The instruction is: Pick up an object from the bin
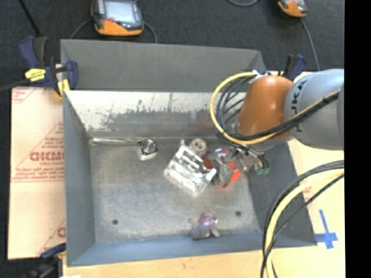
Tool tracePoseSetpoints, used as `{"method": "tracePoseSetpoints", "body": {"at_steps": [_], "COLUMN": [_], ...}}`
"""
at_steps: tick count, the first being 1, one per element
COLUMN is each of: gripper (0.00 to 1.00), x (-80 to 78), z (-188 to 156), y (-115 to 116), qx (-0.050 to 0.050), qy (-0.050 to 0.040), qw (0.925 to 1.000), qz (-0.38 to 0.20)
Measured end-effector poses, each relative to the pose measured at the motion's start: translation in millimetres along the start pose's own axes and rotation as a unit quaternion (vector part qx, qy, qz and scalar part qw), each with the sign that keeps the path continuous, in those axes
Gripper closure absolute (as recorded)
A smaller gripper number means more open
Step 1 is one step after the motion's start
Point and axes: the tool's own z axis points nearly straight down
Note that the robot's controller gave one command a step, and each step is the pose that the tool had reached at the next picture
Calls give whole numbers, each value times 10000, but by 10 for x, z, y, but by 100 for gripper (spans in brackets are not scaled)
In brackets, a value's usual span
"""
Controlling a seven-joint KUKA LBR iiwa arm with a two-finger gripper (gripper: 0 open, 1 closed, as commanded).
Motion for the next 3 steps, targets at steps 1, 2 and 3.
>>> {"method": "tracePoseSetpoints", "body": {"at_steps": [1, 2, 3], "gripper": [100, 0, 100], "x": [1181, 1169, 1171], "z": [39, 36, 37], "y": [383, 378, 379], "qx": [-74, -61, -61], "qy": [59, 48, 47], "qw": [8905, 8899, 8893], "qz": [-4549, -4561, -4573]}}
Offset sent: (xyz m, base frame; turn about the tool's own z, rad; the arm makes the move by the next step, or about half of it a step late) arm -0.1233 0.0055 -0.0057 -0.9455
